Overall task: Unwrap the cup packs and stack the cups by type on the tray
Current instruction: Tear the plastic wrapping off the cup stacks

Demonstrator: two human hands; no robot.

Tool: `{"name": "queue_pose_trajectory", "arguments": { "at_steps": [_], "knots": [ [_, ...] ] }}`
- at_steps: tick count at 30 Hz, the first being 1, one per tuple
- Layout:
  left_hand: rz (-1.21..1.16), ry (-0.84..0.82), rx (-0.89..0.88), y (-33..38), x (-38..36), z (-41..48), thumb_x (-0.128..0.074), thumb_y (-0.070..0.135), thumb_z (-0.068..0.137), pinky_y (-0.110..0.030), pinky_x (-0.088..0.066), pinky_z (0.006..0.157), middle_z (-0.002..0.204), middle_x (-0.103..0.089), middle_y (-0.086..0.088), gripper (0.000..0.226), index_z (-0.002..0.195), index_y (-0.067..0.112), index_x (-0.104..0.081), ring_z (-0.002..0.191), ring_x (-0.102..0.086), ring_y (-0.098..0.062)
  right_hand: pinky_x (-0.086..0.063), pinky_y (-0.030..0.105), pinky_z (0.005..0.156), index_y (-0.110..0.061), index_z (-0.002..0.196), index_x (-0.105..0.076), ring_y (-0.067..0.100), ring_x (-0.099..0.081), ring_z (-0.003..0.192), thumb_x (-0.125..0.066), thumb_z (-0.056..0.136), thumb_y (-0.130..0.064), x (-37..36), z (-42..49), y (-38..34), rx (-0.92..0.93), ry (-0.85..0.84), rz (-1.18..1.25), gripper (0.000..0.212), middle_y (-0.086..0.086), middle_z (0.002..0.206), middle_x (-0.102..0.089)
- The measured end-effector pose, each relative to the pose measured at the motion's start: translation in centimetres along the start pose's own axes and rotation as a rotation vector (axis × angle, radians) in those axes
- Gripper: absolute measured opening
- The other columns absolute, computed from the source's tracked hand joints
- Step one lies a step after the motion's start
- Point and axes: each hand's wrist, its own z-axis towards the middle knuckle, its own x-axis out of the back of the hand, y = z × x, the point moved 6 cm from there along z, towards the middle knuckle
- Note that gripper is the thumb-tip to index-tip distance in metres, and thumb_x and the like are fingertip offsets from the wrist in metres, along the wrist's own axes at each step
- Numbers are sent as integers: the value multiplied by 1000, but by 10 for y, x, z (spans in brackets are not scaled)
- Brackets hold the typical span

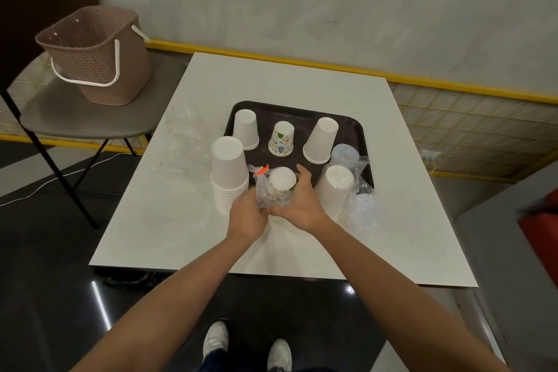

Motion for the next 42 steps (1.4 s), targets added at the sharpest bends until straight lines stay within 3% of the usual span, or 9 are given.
{"name": "queue_pose_trajectory", "arguments": {
  "at_steps": [8, 11, 13, 15, 18, 22, 30, 34, 42],
  "knots": [
    [-184, -32, 70, 1, 0, -2, -67, 11, 81, -12, -41, 59, 82, -55, 7, 22, 96, 12, -51, 77, -57, -11, -41, 26, 102, -18, 139, -28, 10, -42, 121, -86, 63, -14, 1, 5, 6, 30, 38, 85, 95, -8, 129, -41],
    [-340, -82, 147, 2, -5, -3, -69, 14, 78, -22, -49, 73, 95, -53, 7, 41, 109, 15, -42, 86, -56, -8, -46, 26, 98, -17, 135, -33, 17, -48, 122, -83, 66, -7, 5, 6, 6, 58, 73, 117, 86, 2, 131, -47],
    [-429, -137, 161, 2, -9, -3, -65, 20, 77, -34, -54, 85, 107, -57, 5, 43, 114, 19, -44, 97, -58, -11, -46, 9, 82, -15, 135, -33, 16, -48, 121, -79, 68, -1, 7, 5, 5, 64, 89, 144, 83, 3, 131, -48],
    [-467, -168, 159, 3, -11, -4, -58, 26, 82, -38, -53, 88, 112, -58, 3, 35, 115, 24, -46, 101, -59, -14, -42, 3, 76, -16, 137, -32, 13, -47, 120, -78, 68, 2, 12, 5, 4, 89, 108, 176, 85, 1, 131, -46],
    [-520, -143, 157, 7, -10, -5, -38, 34, 98, -36, -52, 87, 112, -58, 1, 18, 113, 28, -45, 101, -59, -18, -42, 18, 96, -24, 138, -32, 10, -43, 122, -81, 65, -2, 12, 6, 3, 125, 92, 175, 91, -5, 133, -42],
    [-510, -96, 160, 2, -14, -1, -25, 46, 100, -39, -53, 88, 113, -59, -2, 29, 113, 30, -46, 100, -61, -19, -43, 32, 103, -29, 136, -36, 15, -43, 127, -83, 60, -3, 7, 7, 6, 131, 97, 112, 94, -4, 136, -42],
    [-452, -17, 213, -8, -19, 0, -37, 27, 101, -41, -53, 90, 107, -62, -1, 24, 118, 20, -53, 97, -63, -21, -39, 24, 103, -21, 141, -32, 13, -41, 128, -85, 61, -4, 7, 9, 6, 117, 116, 85, 99, -5, 139, -39],
    [-433, -30, 269, -11, -22, 3, -44, 23, 98, -42, -53, 90, 104, -64, -3, 22, 115, 18, -56, 95, -64, -22, -41, 31, 105, -21, 140, -32, 15, -43, 127, -84, 63, -6, 5, 10, 6, 85, 134, 72, 94, -1, 139, -43],
    [-411, -126, 285, -14, -29, 3, -40, 30, 98, -42, -51, 93, 116, -58, -7, 24, 115, 27, -56, 97, -61, -21, -39, 19, 87, -16, 134, -37, 16, -50, 119, -76, 69, -4, 7, 5, 7, -61, 108, 118, 76, 0, 128, -53]
  ]
}}
